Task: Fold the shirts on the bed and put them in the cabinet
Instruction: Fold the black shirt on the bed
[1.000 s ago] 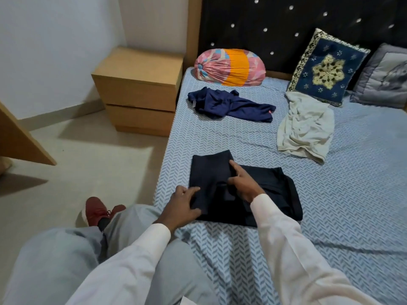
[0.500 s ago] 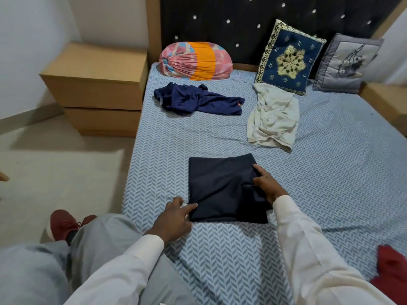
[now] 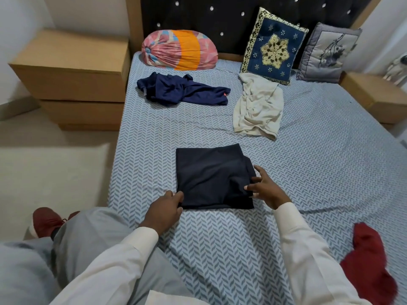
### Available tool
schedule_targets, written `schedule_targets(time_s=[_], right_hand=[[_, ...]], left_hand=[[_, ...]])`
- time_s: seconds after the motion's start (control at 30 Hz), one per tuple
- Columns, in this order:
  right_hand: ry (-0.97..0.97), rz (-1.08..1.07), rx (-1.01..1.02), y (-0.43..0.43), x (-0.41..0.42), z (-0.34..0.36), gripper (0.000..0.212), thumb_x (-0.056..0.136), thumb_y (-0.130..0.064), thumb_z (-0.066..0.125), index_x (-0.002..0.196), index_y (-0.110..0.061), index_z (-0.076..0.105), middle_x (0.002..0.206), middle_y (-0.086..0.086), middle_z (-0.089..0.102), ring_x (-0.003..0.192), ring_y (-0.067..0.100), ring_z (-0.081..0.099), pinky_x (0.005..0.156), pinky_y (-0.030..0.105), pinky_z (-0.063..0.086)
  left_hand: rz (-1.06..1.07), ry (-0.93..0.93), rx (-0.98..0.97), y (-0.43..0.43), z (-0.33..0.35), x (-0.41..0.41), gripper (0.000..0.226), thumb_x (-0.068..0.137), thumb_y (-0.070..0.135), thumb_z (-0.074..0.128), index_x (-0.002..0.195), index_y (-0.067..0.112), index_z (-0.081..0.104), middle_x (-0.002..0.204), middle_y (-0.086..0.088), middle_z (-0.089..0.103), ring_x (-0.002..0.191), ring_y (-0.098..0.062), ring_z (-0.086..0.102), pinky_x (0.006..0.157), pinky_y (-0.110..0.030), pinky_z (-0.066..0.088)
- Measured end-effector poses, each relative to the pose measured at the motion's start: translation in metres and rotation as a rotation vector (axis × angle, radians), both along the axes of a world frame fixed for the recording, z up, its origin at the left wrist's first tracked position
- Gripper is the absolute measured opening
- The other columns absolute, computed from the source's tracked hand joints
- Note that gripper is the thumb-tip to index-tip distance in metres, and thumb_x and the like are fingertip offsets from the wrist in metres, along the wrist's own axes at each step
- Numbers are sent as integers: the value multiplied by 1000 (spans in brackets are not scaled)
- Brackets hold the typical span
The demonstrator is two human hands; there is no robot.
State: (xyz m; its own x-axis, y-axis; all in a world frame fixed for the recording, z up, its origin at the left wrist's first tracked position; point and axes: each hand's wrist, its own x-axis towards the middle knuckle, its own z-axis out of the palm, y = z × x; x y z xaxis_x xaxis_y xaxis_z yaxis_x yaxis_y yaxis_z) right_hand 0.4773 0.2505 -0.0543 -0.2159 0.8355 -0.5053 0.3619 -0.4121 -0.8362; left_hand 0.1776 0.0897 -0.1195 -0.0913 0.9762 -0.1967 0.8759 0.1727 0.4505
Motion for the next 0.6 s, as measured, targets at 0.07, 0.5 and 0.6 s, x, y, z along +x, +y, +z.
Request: schedule_targets(time_s=[0.07,0.5,0.6], right_hand=[[-38,-24,18,-10,7,-4,74,85,17,60,133,-36,37,109,6,58,95,20,63,81,46,56],[-778,180,580,-14,-45,-24,55,79,-27,68,132,-18,52,117,15,54,107,37,53,94,43,47],[-665,375,645,-12,-100,-35,43,84,-40,62,124,-23,59,113,8,62,106,33,56,97,41,45]], left_hand=[[6,-22,32,-1,0,0,12,88,26,53,98,23,46,97,-4,55,79,-25,55,64,-34,43],[472,-478,-123,14,5,2,40,82,46,71,101,17,52,93,2,61,86,-20,64,77,-38,55],[481,-477,-139,17,-3,1,28,79,41,73,85,16,61,79,-2,68,76,-20,67,75,-41,58]])
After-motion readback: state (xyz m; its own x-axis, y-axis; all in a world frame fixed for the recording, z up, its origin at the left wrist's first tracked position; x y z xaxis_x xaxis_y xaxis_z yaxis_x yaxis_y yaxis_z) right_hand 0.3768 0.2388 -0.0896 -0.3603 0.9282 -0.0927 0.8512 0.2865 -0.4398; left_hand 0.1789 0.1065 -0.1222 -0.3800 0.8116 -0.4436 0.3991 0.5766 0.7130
